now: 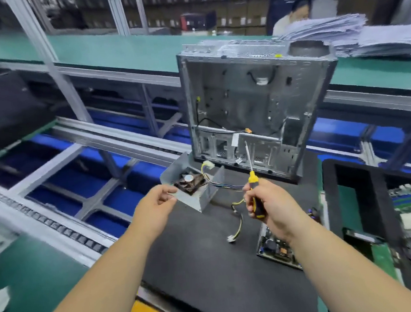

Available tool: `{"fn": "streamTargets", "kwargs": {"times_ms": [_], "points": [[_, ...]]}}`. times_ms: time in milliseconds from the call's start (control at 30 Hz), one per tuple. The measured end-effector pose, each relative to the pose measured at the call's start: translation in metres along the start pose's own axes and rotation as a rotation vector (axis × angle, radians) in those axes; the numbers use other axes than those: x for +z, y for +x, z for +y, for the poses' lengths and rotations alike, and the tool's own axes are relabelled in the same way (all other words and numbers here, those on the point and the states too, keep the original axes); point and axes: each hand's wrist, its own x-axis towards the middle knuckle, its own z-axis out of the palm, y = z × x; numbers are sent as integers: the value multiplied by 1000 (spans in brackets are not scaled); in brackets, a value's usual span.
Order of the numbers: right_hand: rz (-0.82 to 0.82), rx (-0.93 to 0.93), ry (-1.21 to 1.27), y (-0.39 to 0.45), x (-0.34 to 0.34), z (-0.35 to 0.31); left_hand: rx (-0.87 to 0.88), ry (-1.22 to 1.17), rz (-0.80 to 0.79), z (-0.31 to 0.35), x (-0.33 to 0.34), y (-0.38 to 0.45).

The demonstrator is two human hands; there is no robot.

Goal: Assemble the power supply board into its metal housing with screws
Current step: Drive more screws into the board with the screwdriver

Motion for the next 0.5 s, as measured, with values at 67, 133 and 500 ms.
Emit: {"fn": "streamTargets", "kwargs": {"times_ms": [67, 133, 500], "points": [[11, -3, -30, 8, 12, 1, -32, 21, 12, -12, -10, 10], [25, -1, -37, 16, 24, 4, -45, 49, 11, -23, -18, 20], [115, 12, -68, 48, 70, 14, -62, 281, -110, -69, -16, 87]]}}
